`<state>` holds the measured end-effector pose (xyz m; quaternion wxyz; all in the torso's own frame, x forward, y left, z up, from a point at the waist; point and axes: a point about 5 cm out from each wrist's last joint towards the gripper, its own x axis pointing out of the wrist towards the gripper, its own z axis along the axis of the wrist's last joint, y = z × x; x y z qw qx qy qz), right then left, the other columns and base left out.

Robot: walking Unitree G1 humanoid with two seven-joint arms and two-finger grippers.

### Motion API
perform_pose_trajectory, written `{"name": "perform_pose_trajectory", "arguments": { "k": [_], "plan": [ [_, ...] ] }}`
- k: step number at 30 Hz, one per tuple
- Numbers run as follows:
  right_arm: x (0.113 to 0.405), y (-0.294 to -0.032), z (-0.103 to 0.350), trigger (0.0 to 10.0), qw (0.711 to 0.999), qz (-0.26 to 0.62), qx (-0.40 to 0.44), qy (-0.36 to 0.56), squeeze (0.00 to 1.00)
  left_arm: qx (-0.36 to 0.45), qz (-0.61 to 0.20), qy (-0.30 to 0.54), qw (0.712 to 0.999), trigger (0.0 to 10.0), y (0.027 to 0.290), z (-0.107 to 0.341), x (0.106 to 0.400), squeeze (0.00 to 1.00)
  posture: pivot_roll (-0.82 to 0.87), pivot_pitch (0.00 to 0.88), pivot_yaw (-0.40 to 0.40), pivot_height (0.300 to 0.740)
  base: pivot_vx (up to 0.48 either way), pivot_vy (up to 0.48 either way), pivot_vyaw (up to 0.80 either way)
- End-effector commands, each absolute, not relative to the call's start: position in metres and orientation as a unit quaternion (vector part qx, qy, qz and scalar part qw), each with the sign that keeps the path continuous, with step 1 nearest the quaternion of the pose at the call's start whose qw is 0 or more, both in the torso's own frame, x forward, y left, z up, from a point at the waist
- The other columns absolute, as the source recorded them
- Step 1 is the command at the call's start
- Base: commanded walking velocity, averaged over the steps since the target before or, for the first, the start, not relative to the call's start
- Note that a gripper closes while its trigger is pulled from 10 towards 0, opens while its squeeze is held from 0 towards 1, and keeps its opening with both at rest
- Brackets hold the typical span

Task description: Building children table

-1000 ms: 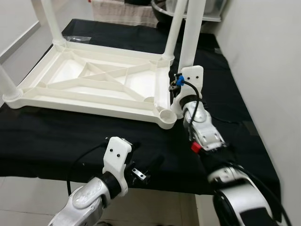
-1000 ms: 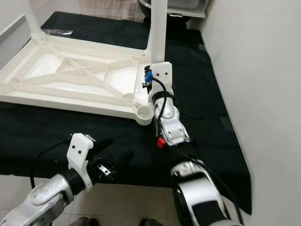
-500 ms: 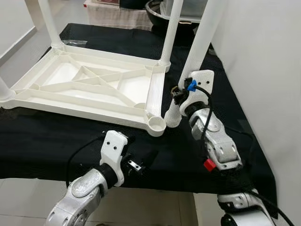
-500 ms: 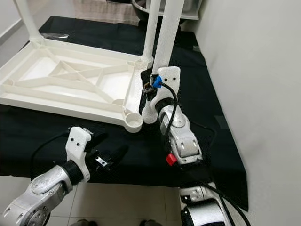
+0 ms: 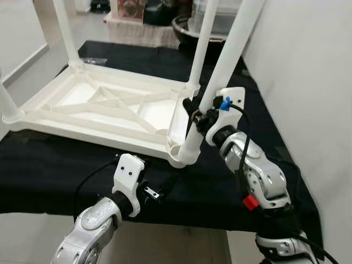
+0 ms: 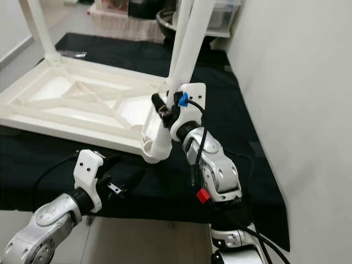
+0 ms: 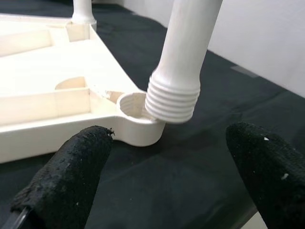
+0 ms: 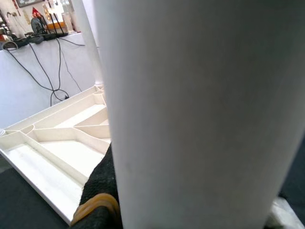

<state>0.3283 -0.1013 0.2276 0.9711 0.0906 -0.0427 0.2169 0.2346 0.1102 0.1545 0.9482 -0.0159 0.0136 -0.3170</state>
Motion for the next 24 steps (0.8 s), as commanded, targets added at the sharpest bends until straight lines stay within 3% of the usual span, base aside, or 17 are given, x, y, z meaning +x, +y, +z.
{"name": "perform_pose_trajectory", "arguments": {
  "k": [1, 7, 8, 11, 18, 19, 21, 23, 24],
  "plan": [
    [0.341, -0.111, 0.24, 0.0, 0.97, 0.206, 0.101, -0.077, 0.0, -0.026, -0.326, 0.02, 0.945, 10.0, 0.104, 0.15, 0.228, 0.0, 0.07, 0.037, -0.101, 0.74, 0.0, 0.0, 0.0],
    [0.364, -0.125, 0.261, 0.0, 0.972, 0.181, 0.091, -0.123, 0.0, -0.034, -0.339, 0.025, 0.94, 10.0, 0.095, 0.147, 0.217, 0.0, 0.09, 0.034, -0.108, 0.74, 0.0, 0.0, 0.0],
    [0.38, -0.133, 0.261, 0.0, 0.98, 0.149, 0.043, -0.128, 0.0, -0.041, -0.338, 0.028, 0.94, 10.0, 0.09, 0.145, 0.21, 0.0, 0.11, 0.039, -0.116, 0.74, 0.0, 0.0, 0.0],
    [0.388, -0.137, 0.258, 0.0, 0.985, 0.12, 0.014, -0.125, 0.0, -0.051, -0.312, 0.028, 0.948, 10.0, 0.092, 0.146, 0.207, 0.0, 0.12, 0.045, -0.116, 0.74, 0.0, 0.0, 0.0],
    [0.39, -0.135, 0.258, 0.0, 0.985, 0.104, 0.041, -0.129, 0.0, -0.047, -0.247, 0.016, 0.968, 10.0, 0.103, 0.15, 0.21, 0.0, 0.13, 0.054, -0.126, 0.74, 0.0, 0.0, 0.0],
    [0.39, -0.131, 0.258, 10.0, 0.984, 0.113, 0.049, -0.132, 0.0, -0.048, -0.231, 0.01, 0.972, 10.0, 0.106, 0.152, 0.212, 0.0, 0.14, 0.057, -0.126, 0.74, 0.0, 0.0, 0.0],
    [0.39, -0.131, 0.258, 10.0, 0.984, 0.113, 0.049, -0.132, 0.0, -0.048, -0.231, 0.01, 0.972, 10.0, 0.106, 0.152, 0.212, 0.0, 0.14, 0.057, -0.126, 0.74, 0.0, 0.0, 0.0],
    [0.392, -0.116, 0.258, 10.0, 0.966, 0.208, 0.078, -0.135, 0.0, -0.035, -0.203, 0.003, 0.979, 10.0, 0.113, 0.155, 0.217, 0.0, 0.13, 0.064, -0.127, 0.74, 0.0, 0.0, 0.0],
    [0.392, -0.116, 0.258, 10.0, 0.966, 0.208, 0.078, -0.135, 0.0, -0.035, -0.203, 0.003, 0.979, 10.0, 0.113, 0.155, 0.217, 0.0, 0.13, 0.064, -0.127, 0.74, 0.0, 0.0, 0.0]
  ]
}}
